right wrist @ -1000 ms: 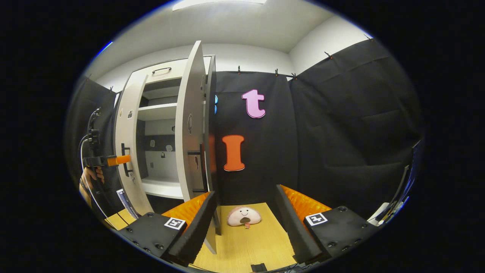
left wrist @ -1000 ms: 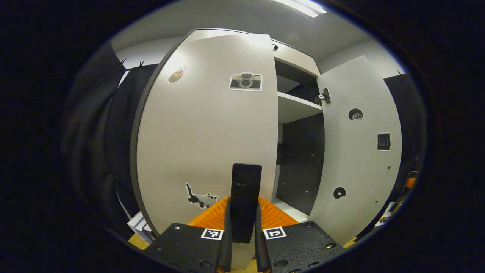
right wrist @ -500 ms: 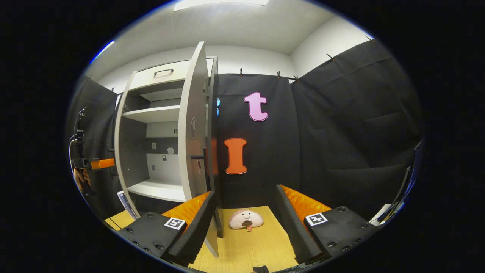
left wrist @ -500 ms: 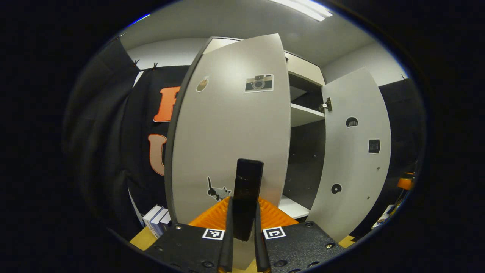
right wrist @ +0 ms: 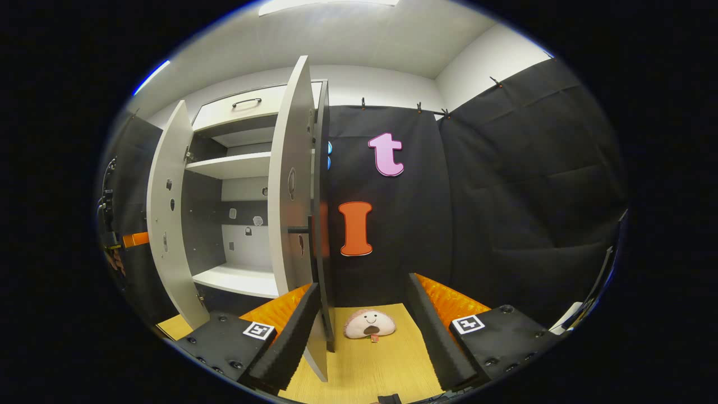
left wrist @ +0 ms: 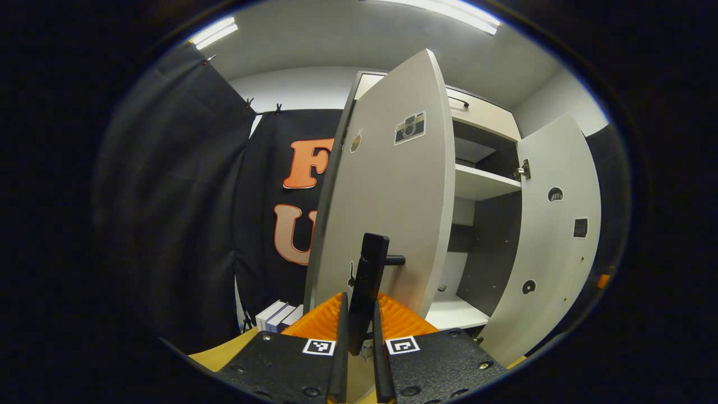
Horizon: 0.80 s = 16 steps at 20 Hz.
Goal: Open the right door of the double-door shoe cabinet with the right hand, and open the left door with the left hand.
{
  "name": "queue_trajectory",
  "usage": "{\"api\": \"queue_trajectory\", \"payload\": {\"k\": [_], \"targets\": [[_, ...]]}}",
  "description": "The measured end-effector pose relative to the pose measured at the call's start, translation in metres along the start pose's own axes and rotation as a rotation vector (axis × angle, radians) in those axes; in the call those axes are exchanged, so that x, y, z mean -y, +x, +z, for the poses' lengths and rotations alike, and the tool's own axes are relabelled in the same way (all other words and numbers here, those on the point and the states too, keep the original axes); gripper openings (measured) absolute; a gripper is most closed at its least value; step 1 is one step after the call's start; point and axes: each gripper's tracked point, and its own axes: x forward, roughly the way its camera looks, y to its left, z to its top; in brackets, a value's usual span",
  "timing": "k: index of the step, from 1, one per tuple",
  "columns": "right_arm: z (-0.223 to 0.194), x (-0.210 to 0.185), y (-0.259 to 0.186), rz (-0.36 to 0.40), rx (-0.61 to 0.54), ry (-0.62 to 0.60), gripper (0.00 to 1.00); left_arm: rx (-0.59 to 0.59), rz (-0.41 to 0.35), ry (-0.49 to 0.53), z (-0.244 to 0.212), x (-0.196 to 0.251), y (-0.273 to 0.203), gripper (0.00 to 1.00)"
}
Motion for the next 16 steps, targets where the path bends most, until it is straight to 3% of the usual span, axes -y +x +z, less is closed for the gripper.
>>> {"api": "queue_trajectory", "payload": {"k": [5,8,9,10,12,16], "targets": [[0.001,-0.015,0.006,0.037,-0.007,0.018,0.99,0.021,0.059,0.058,0.005,-0.032,-0.008,0.19],[0.002,-0.021,0.005,0.042,0.001,0.014,0.99,0.026,0.024,0.063,0.003,-0.041,-0.002,0.15],[0.003,-0.024,0.004,0.051,0.002,0.017,0.99,0.02,0.015,0.059,0.002,-0.044,0.0,0.09],[0.003,-0.026,0.004,0.06,0.002,0.021,0.99,0.022,0.005,0.056,0.002,-0.047,-0.001,0.12],[0.005,-0.027,0.002,0.064,0.006,0.026,0.99,0.02,-0.01,0.077,0.001,-0.05,-0.002,0.07],[0.004,-0.027,0.001,0.059,0.002,0.034,0.99,0.048,-0.031,0.085,0.006,-0.069,0.0,0.07]]}}
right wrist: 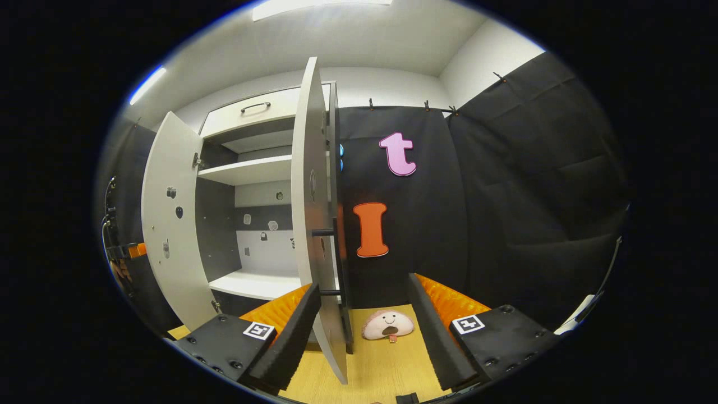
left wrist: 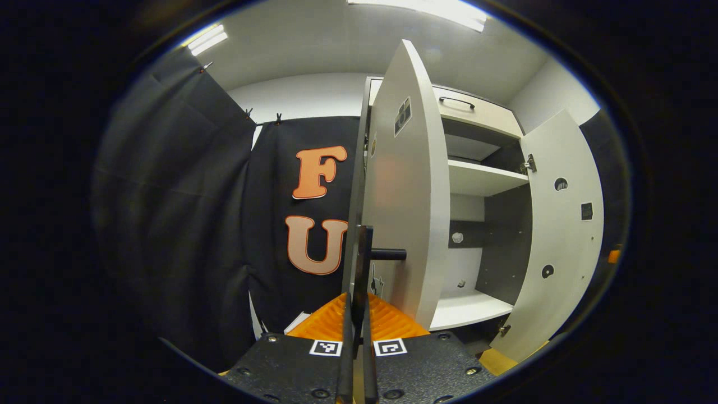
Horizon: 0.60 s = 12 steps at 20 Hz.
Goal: Open the right door of the double-door shoe cabinet with the right hand, and open the left door with the left hand.
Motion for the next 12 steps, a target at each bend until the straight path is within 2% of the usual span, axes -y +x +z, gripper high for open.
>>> {"api": "queue_trajectory", "payload": {"k": [4,9,12], "targets": [[-0.001,-0.006,-0.001,0.012,-0.01,0.002,0.99,0.01,-0.035,0.005,0.0,-0.011,0.002,0.03],[0.001,-0.014,-0.003,0.03,-0.002,-0.004,0.99,0.035,-0.063,0.1,0.006,-0.036,0.0,0.01],[-0.002,-0.014,-0.004,0.042,-0.005,-0.006,0.99,0.04,-0.067,0.083,0.009,-0.035,-0.012,0.02]]}}
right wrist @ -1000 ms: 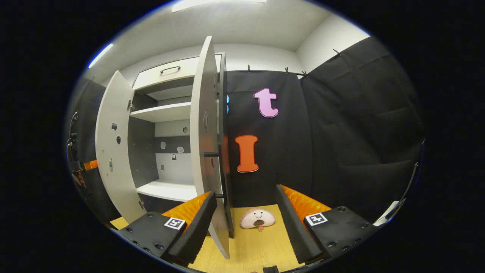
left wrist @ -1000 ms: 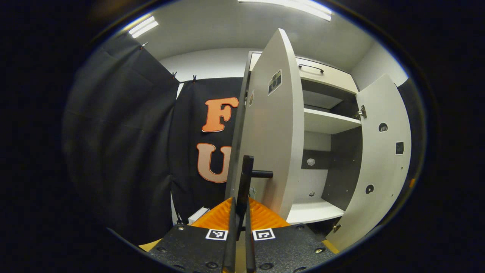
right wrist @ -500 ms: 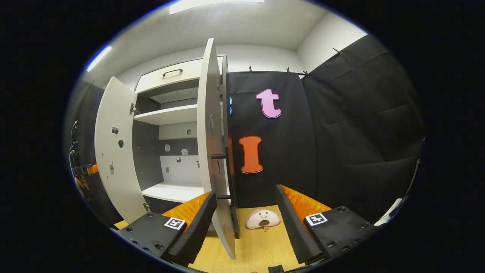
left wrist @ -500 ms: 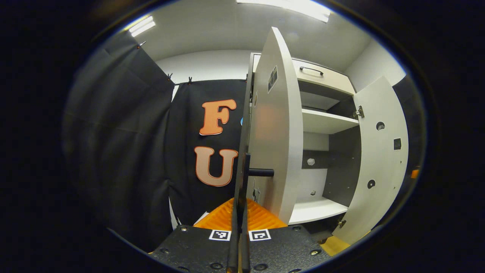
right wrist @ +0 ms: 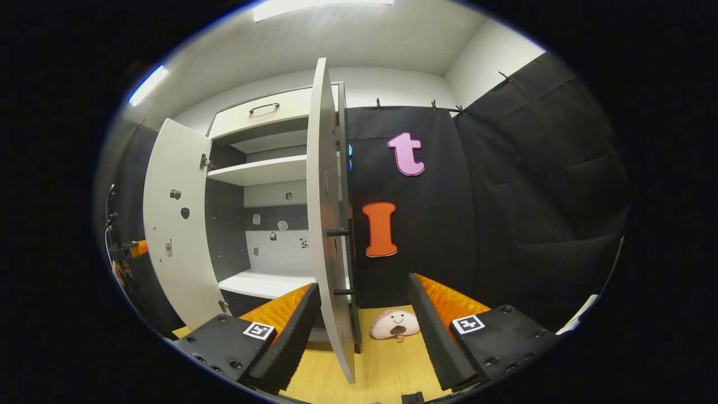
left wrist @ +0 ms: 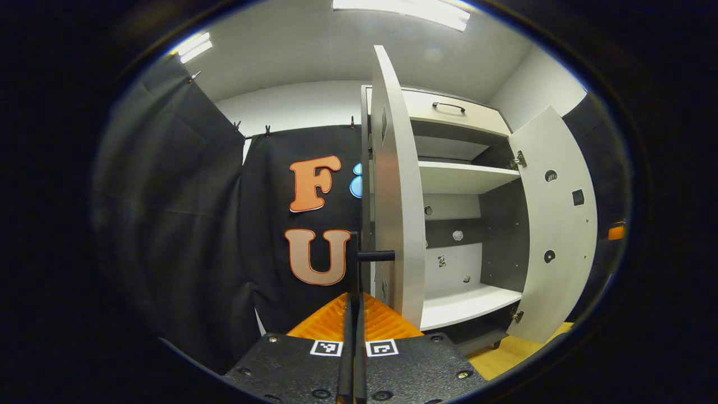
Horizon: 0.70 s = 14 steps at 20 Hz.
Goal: Open the right door of the double-door shoe cabinet with the right hand, and open the left door with the left hand.
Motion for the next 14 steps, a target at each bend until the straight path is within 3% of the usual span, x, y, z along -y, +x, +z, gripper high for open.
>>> {"api": "queue_trajectory", "payload": {"k": [8,14], "targets": [[0.0,-0.002,0.001,0.031,0.004,-0.017,0.99,0.0,0.085,-0.01,0.024,0.019,-0.052,0.01],[0.004,-0.005,0.008,0.087,0.038,-0.011,0.99,-0.033,0.079,-0.061,0.016,0.089,-0.058,0.01]]}}
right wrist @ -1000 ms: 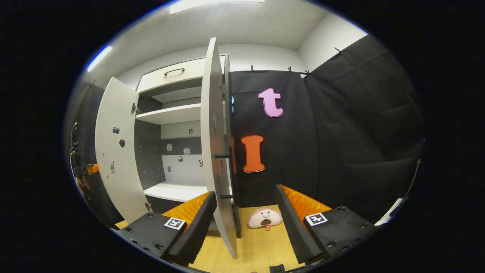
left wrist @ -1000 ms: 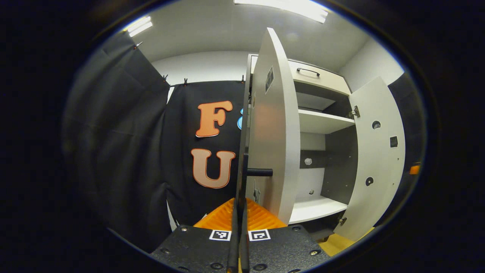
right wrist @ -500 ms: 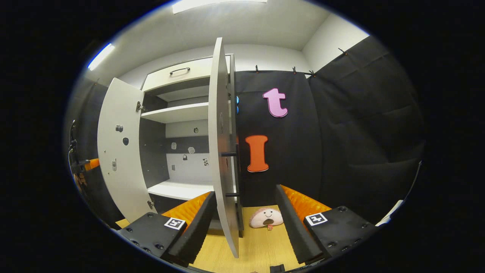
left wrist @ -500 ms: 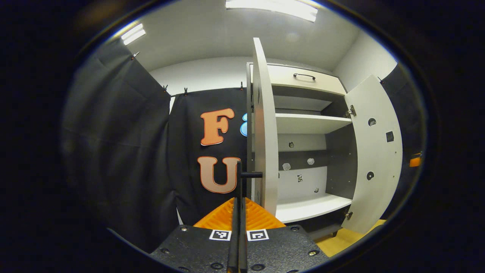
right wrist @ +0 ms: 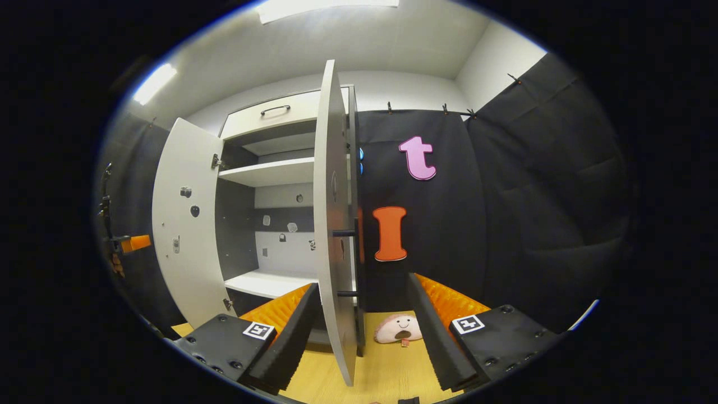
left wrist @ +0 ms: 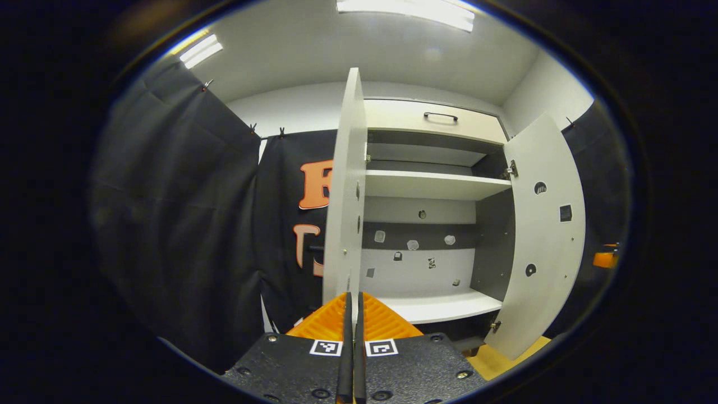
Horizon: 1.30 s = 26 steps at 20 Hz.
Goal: Open the right door of the double-door shoe cabinet with the right hand, and open the left door with the left hand.
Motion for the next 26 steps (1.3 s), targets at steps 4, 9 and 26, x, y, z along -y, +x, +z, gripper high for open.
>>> {"api": "queue_trajectory", "payload": {"k": [4,9,26], "targets": [[-0.004,0.0,0.006,0.028,-0.014,0.034,0.99,0.015,-0.003,-0.035,-0.014,0.04,0.005,0.03],[-0.007,0.0,0.007,0.026,-0.027,0.035,0.94,0.015,-0.007,-0.09,-0.022,0.055,0.007,0.36],[-0.009,-0.021,0.011,0.052,-0.015,0.062,0.99,0.029,0.004,-0.005,-0.013,0.057,0.003,0.94]]}}
